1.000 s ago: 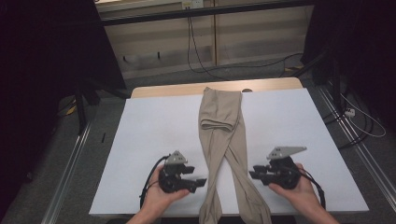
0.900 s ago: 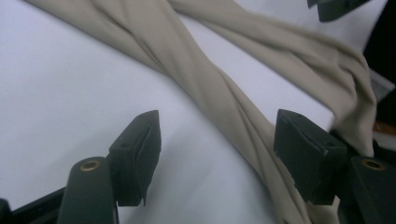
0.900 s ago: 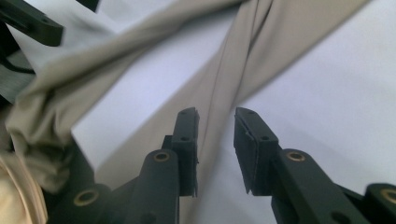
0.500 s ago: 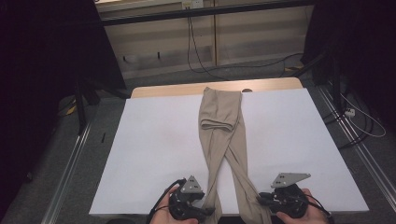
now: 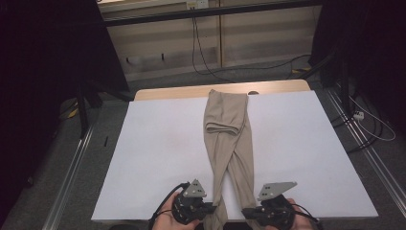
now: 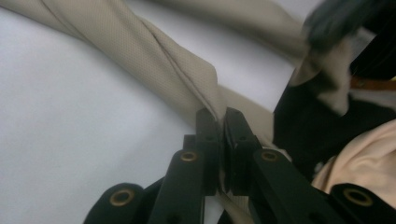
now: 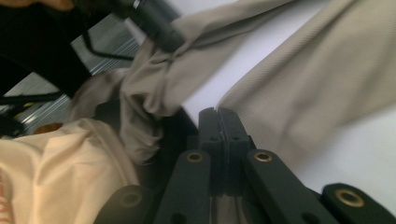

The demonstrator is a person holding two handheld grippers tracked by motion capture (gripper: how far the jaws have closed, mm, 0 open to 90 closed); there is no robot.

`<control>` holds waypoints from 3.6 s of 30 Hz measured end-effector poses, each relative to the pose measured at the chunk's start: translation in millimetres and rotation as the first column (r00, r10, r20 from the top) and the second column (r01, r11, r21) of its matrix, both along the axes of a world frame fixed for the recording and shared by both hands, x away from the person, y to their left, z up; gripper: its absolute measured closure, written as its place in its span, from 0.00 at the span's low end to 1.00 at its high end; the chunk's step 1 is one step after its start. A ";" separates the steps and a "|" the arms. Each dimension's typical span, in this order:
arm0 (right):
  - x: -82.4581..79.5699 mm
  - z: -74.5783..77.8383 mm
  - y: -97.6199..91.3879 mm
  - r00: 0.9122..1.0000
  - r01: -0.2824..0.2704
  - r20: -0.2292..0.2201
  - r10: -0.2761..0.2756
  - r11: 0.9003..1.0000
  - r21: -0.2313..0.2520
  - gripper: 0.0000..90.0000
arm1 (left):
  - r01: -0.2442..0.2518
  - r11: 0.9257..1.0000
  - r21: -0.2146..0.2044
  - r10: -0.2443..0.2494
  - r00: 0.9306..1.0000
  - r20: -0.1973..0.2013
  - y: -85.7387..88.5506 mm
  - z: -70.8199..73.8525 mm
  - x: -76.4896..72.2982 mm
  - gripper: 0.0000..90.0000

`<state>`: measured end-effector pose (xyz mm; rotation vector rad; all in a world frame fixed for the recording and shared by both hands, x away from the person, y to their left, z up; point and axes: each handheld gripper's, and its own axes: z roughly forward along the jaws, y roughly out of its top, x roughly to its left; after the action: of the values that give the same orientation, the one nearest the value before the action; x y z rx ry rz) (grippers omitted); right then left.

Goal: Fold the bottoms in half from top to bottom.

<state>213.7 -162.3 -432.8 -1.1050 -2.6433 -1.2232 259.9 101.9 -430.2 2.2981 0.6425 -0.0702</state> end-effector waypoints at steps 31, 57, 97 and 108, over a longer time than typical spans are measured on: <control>32.1 9.2 -8.7 0.987 0.138 0.079 -0.140 0.990 0.033 0.77 | 0.089 0.994 -0.062 -0.089 0.996 -0.005 -28.3 32.2 -10.9 0.95; 54.3 0.8 47.0 0.992 0.037 0.120 -0.031 0.998 -0.047 1.00 | 0.103 0.994 0.019 -0.102 0.993 -0.053 -16.3 -6.6 -15.6 0.79; 33.9 -5.7 16.4 0.996 0.066 0.067 -0.061 0.994 -0.086 0.62 | 0.175 0.978 -0.112 -0.193 0.966 -0.175 -43.7 -12.8 -30.2 0.98; 32.2 -4.7 18.6 0.992 0.098 0.096 -0.088 0.989 -0.109 0.95 | 0.128 0.980 -0.151 -0.154 0.973 -0.170 -36.6 -8.1 -19.7 0.84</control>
<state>245.9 -143.7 -437.5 -1.2310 -2.7901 -1.1788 240.2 65.3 -438.3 2.2144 0.5455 -0.3842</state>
